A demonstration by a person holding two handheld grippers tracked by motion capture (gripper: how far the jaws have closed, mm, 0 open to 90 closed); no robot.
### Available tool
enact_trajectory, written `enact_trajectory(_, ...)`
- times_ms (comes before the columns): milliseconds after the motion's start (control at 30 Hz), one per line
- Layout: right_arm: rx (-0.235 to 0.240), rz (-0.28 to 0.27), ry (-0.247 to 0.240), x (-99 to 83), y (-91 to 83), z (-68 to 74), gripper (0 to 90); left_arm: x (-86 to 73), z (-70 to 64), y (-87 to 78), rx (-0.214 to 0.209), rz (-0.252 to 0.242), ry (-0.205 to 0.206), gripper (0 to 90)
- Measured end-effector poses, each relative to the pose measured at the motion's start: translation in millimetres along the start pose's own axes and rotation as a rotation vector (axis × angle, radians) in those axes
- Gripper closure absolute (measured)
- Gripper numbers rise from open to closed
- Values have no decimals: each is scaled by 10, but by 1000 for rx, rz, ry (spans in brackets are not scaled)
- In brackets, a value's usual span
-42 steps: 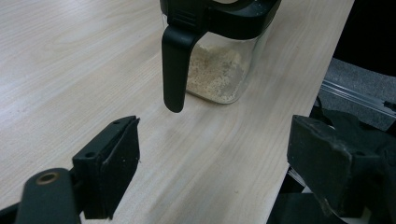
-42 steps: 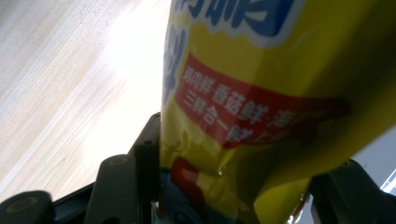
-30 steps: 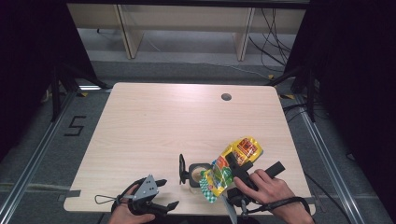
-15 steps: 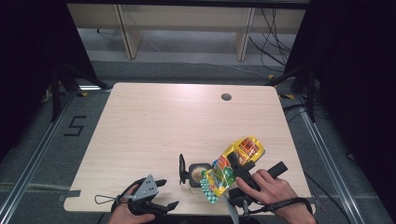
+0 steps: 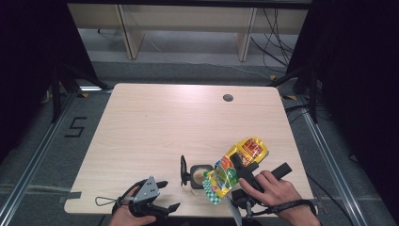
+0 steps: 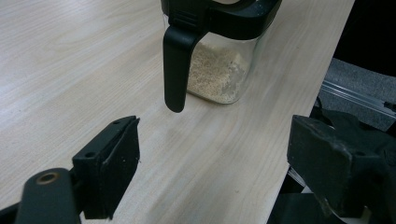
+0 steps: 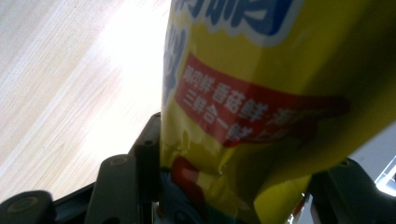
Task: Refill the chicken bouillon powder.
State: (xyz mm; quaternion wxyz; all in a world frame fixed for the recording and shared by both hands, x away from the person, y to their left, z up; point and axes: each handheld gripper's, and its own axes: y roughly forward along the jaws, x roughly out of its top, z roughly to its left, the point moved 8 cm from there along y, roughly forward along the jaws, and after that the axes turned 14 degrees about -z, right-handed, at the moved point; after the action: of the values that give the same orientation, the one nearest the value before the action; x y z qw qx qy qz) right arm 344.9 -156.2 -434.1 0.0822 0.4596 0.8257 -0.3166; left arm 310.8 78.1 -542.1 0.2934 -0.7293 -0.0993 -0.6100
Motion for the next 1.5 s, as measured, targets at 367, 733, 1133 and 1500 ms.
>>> enact_trajectory(367, 13, -26, -1, 84, 93, 72, 466, 0, -2, -1, 2, 0, -5, 168)
enact_trajectory(733, 17, -22, -3, 82, 89, 63, 466, 1, -1, 1, -1, 0, 0, 168)
enact_trajectory(1133, 38, -22, 4, 83, 89, 69, 466, -1, -8, 0, 1, -1, -10, 168)
enact_trajectory(1500, 34, -21, -3, 70, 82, 61, 467, 1, -6, 0, 2, -1, -10, 168)
